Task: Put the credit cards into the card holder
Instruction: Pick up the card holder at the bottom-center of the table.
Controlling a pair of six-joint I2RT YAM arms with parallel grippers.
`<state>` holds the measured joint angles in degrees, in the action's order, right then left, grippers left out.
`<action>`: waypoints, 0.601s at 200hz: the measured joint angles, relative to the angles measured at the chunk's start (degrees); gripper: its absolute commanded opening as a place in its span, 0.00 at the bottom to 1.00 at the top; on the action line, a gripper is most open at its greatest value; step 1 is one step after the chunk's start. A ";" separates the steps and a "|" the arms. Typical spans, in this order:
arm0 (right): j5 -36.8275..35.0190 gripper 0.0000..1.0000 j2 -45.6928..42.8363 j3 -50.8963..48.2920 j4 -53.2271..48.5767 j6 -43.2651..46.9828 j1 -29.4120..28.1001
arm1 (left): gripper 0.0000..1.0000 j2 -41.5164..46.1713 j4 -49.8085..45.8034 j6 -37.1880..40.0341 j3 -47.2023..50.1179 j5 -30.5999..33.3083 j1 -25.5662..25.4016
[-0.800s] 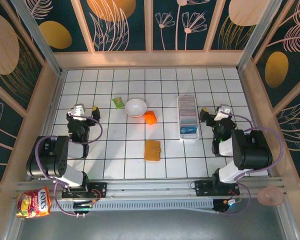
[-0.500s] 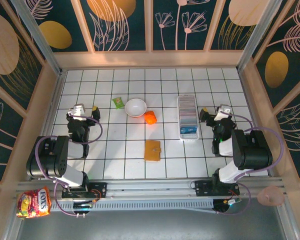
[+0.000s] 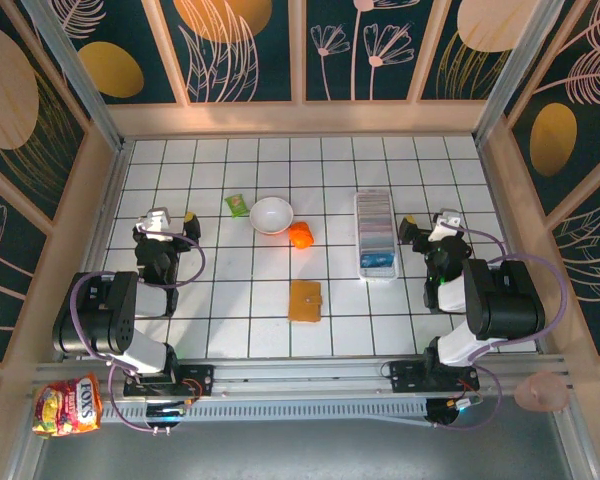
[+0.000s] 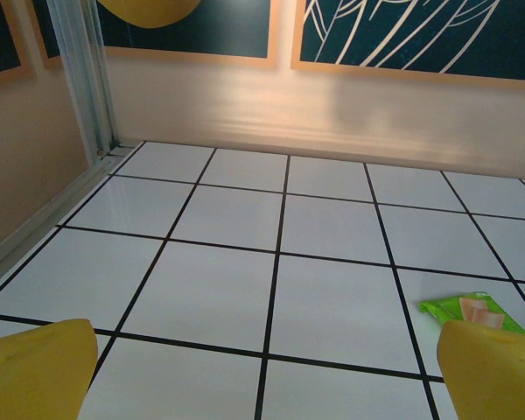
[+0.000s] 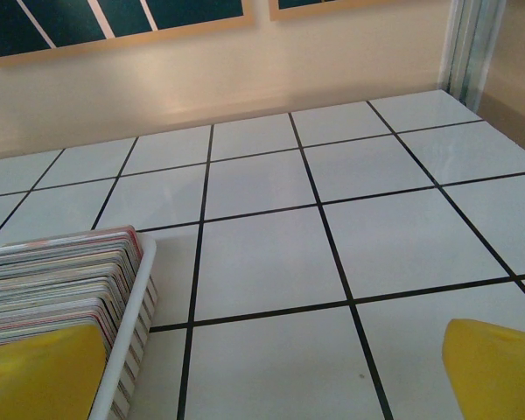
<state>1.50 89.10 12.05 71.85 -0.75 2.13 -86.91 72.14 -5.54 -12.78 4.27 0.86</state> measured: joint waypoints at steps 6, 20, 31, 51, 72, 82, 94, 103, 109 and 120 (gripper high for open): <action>-0.11 0.99 0.00 0.00 0.00 0.00 -0.09 | 0.99 0.02 0.00 0.00 0.00 0.00 0.00; -0.90 0.99 -0.33 -0.02 -0.04 0.13 -0.81 | 0.99 0.02 0.02 0.00 0.00 0.00 0.00; -1.86 0.99 -1.77 -0.26 -0.46 0.39 -1.66 | 0.99 0.20 -0.39 0.00 -0.07 -0.02 0.00; -5.20 0.99 -9.92 -1.22 -3.82 1.05 -4.04 | 0.99 5.03 -11.43 -1.09 -3.30 0.50 -0.02; -10.88 0.99 -22.73 -0.74 -11.37 0.31 -6.91 | 0.99 13.20 -25.07 -4.85 -11.63 0.79 0.11; -13.05 0.99 -29.20 0.92 -17.90 -1.70 -7.34 | 0.99 17.22 -26.91 -8.04 -13.53 0.20 0.11; -15.17 0.99 -35.54 4.55 -27.39 -5.70 -7.13 | 0.99 21.88 -28.92 -14.62 -13.86 1.14 0.09; -16.87 0.99 -39.17 7.98 -35.04 -9.86 -6.88 | 0.99 24.41 -31.43 -20.57 -13.64 2.43 0.15; -18.40 0.99 -41.33 10.69 -40.83 -13.38 -6.64 | 0.99 25.99 -32.85 -23.71 -12.94 2.14 0.33; -21.05 0.99 -44.15 15.37 -50.95 -19.63 -6.10 | 0.99 28.44 -33.51 -28.13 -10.23 0.39 0.55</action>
<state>-19.55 44.95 27.42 20.91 -20.38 -3.97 -58.48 38.63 -33.67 -23.00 4.67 1.41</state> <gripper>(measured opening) 0.992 0.990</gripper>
